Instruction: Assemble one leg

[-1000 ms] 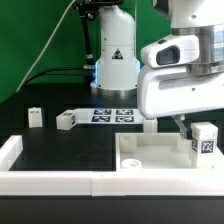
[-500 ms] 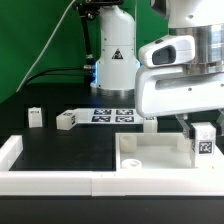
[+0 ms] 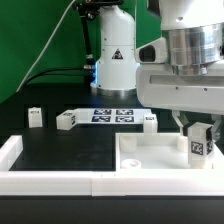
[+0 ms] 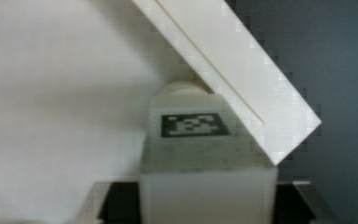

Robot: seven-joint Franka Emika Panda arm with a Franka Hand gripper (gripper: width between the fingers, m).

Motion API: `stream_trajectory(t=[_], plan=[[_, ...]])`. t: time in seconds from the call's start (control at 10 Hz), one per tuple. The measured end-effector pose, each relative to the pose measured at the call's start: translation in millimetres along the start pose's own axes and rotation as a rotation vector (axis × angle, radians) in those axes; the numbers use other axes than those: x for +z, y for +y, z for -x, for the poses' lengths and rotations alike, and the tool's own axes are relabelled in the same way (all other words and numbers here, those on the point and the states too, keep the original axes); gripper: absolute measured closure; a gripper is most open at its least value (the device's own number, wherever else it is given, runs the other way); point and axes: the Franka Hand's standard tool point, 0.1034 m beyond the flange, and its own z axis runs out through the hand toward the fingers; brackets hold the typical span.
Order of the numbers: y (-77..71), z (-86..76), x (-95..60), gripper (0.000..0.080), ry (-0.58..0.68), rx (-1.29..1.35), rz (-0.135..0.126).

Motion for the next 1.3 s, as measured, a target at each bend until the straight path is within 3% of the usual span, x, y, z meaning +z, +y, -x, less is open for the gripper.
stream_trajectory(t=[0.2,0.6,0.7,0.8,0.9,1.0,1.3], plan=[[-0.4,3.6,1.3,0.0502,-0.009,0.316,0.001],[-1.7,5.7,1.6,0.0502,-0.023,0.563,-0.004],[-1.8,5.7,1.7,0.045,-0.023,0.556,-0.005],[-1.8,5.7,1.8,0.0316,-0.023,0.522,-0.005],[-1.9,5.7,1.7,0.0316,-0.022,0.504,-0.005],[-3.2,5.1,0.6,0.0178,-0.021,0.396,-0.008],[-6.0,7.4,-0.1,0.0152,-0.006,-0.012,-0.003]])
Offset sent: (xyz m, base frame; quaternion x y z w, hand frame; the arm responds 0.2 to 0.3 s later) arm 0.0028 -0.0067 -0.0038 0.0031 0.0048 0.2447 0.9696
